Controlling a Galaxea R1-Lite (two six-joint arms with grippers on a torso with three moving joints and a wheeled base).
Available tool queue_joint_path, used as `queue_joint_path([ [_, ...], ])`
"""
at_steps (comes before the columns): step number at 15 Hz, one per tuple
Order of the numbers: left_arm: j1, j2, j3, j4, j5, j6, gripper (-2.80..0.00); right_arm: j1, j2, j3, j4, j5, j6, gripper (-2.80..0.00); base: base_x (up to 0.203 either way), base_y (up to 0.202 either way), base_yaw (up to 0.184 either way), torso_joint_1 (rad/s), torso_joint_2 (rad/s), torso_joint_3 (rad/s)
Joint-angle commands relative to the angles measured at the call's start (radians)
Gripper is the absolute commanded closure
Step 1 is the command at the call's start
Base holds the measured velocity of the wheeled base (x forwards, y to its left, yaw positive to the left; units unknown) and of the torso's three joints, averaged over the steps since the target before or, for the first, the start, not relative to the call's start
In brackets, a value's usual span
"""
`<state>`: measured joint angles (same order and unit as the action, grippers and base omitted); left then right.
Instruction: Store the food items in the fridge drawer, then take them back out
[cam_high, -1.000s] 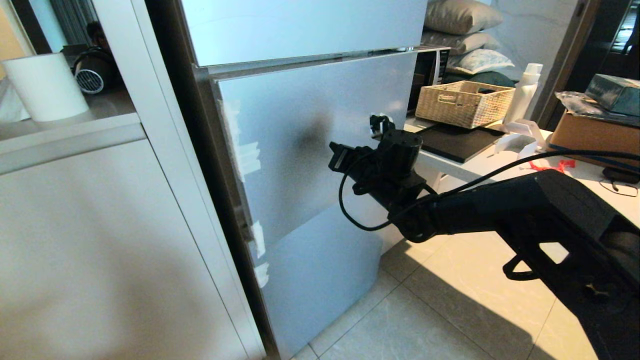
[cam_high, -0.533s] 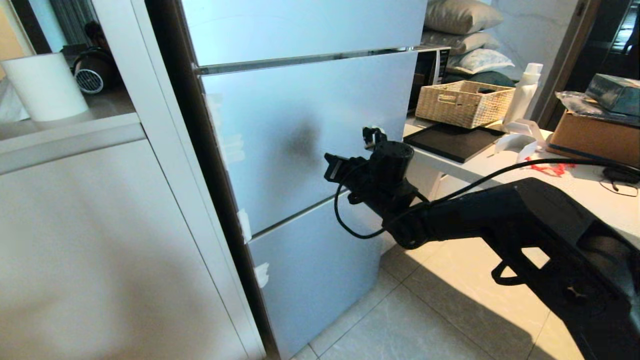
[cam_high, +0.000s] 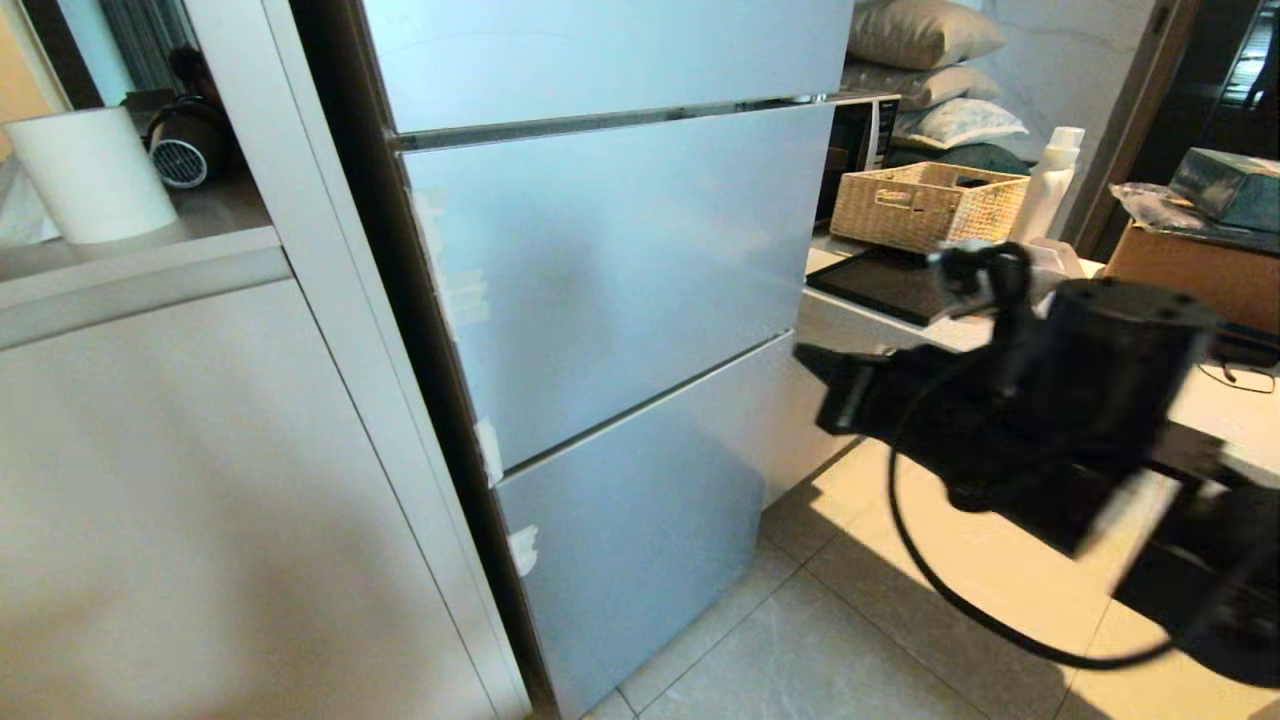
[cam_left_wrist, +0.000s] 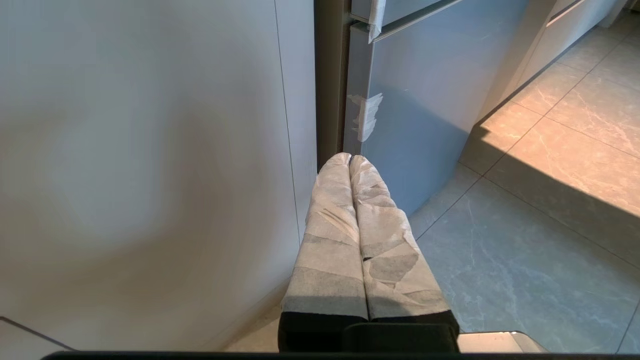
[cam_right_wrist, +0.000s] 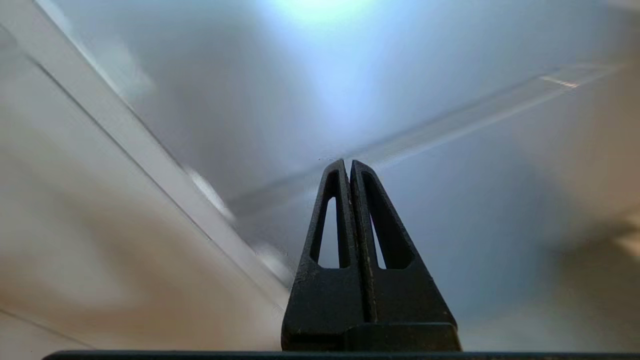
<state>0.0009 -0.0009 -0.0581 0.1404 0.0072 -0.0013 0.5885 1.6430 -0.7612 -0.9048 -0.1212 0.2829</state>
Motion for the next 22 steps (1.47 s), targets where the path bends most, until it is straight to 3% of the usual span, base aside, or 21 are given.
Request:
queue_joint_path([
  [1,0.001,-0.001,0.0,0.001,0.0,0.0,0.0,-0.097,-0.451,0.248,0.099,-0.018,-0.06,0.0,0.0,0.0,0.0,0.0,0.0,0.0],
  [5,-0.001,-0.001,0.0,0.001,0.0,0.0,0.0,-0.376,-0.989,0.431,0.504,0.082,-0.159,0.0,0.0,0.0,0.0,0.0,0.0,0.0],
  [8,-0.001,-0.001,0.001,0.001,0.0,0.0,0.0,-0.504,-1.306,0.56,0.726,0.125,-0.246,0.0,0.0,0.0,0.0,0.0,0.0,0.0],
  [10,0.001,-0.001,0.0,0.001,0.0,0.0,0.0,-0.544,-1.501,0.671,0.816,0.142,-0.33,0.0,0.0,0.0,0.0,0.0,0.0,0.0],
  [12,0.001,-0.001,0.0,0.002,0.0,0.0,0.0,-0.568,-1.628,0.713,0.916,0.145,-0.356,0.0,0.0,0.0,0.0,0.0,0.0,0.0],
  [16,0.001,-0.001,0.0,0.001,0.0,0.0,0.0,-0.585,-1.642,0.741,0.958,0.094,-0.236,0.0,0.0,0.0,0.0,0.0,0.0,0.0],
  [22,0.001,0.0,0.0,0.002,-0.002,0.011,0.0,-0.585,-1.643,0.74,0.957,0.094,-0.238,0.0,0.0,0.0,0.0,0.0,0.0,0.0],
])
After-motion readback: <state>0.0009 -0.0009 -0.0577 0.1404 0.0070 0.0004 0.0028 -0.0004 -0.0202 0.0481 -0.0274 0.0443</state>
